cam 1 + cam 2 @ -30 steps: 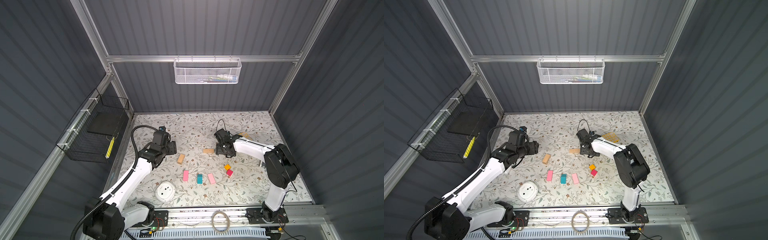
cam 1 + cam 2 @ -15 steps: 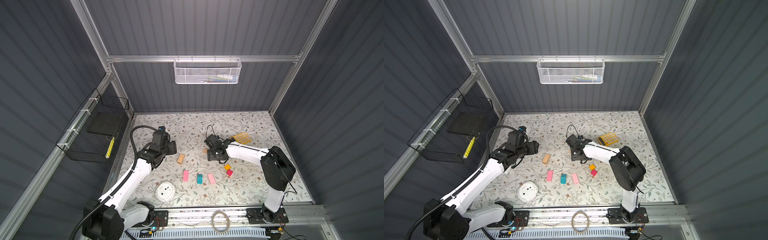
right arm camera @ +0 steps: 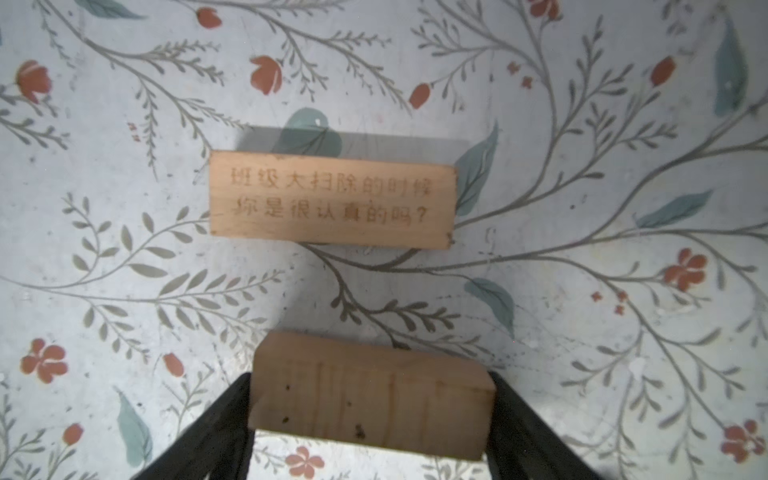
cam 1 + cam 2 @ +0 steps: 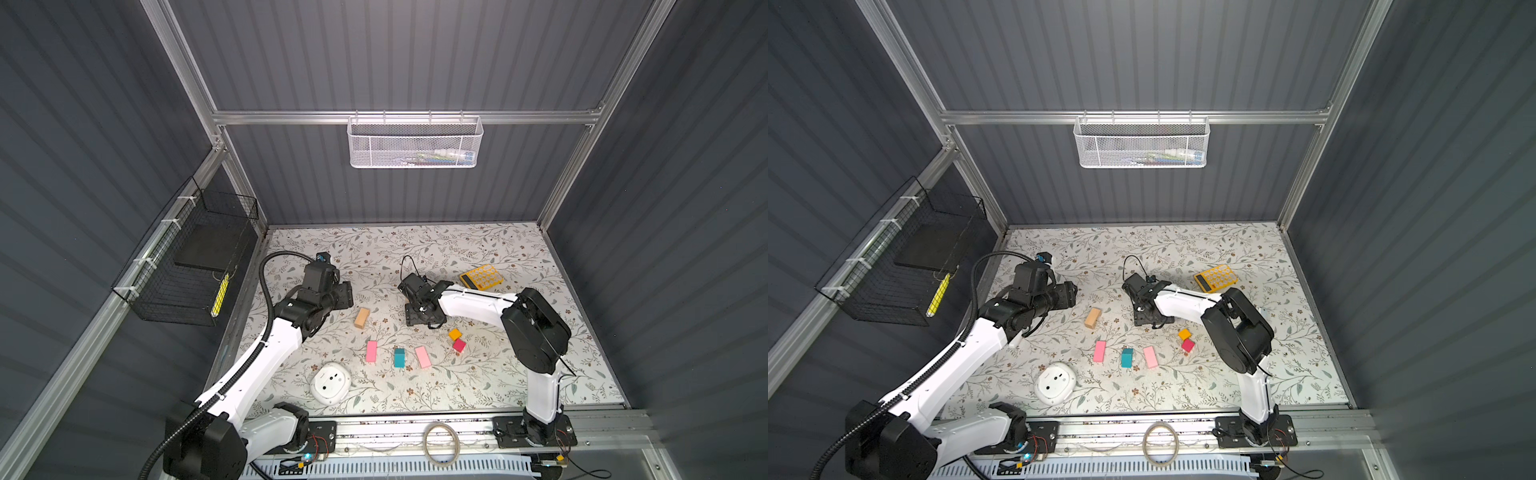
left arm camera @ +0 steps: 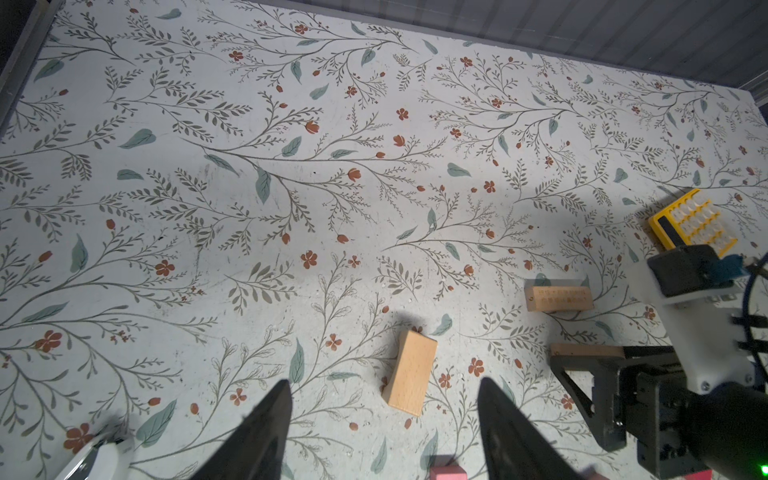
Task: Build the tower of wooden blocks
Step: 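Close the right gripper on the plain block and carry it toward the printed block, then lower the plain block onto the table against the printed block's near side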
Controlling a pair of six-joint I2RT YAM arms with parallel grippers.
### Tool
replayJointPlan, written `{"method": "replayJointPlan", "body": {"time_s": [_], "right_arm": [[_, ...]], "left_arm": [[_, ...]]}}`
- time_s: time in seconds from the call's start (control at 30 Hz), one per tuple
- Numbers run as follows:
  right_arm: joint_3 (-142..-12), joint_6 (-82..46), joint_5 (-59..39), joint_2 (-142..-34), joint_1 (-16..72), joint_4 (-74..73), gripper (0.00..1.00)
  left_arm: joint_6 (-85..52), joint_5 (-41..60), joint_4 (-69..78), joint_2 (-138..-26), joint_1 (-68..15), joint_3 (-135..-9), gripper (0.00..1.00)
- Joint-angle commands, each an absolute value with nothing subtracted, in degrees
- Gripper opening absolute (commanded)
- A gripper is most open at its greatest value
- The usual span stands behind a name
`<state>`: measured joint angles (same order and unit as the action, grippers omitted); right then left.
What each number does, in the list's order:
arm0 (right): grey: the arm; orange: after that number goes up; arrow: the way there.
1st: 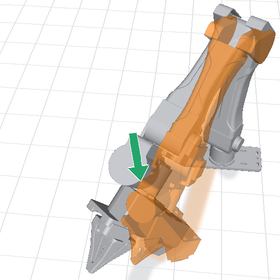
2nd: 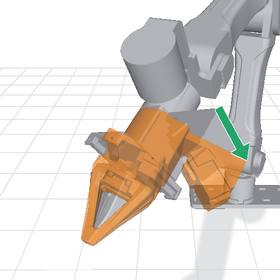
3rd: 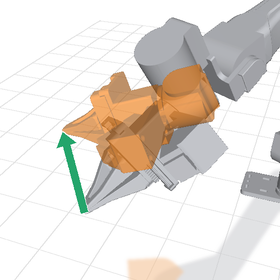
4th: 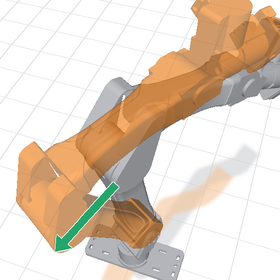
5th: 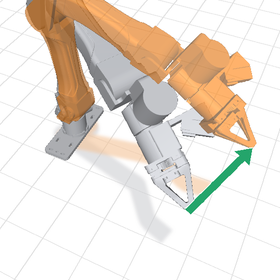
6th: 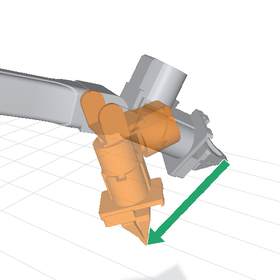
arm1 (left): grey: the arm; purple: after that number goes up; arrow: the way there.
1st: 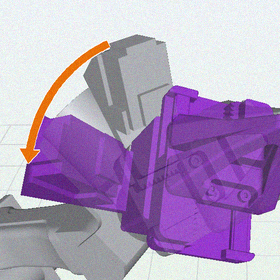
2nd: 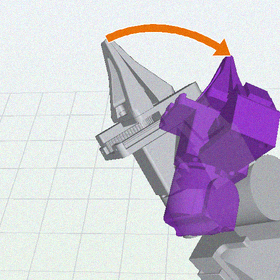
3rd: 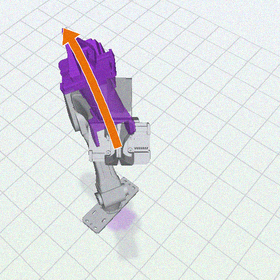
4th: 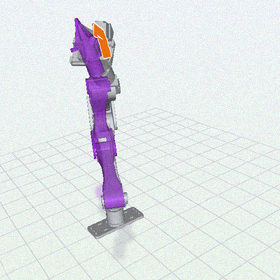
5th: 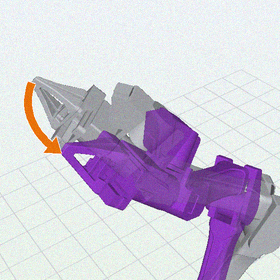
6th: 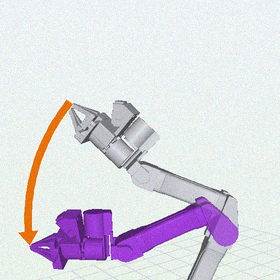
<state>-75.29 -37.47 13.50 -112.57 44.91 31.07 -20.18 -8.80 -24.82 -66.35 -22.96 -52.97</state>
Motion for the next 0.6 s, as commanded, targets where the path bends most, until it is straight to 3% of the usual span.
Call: {"method": "replayJointPlan", "body": {"time_s": [0.0, 0.57], "right_arm": [[-76.90, -37.76, 13.45, -114.11, 45.18, 30.92, 0.72], [-80.73, -36.32, 14.55, -117.83, 44.65, 31.99, 0.74]], "left_arm": [[-20.51, -8.40, -25.31, -65.58, -23.38, -53.81, 0.71], [-20.17, -9.17, -25.83, -65.22, -23.38, -53.79, 0.71]]}}
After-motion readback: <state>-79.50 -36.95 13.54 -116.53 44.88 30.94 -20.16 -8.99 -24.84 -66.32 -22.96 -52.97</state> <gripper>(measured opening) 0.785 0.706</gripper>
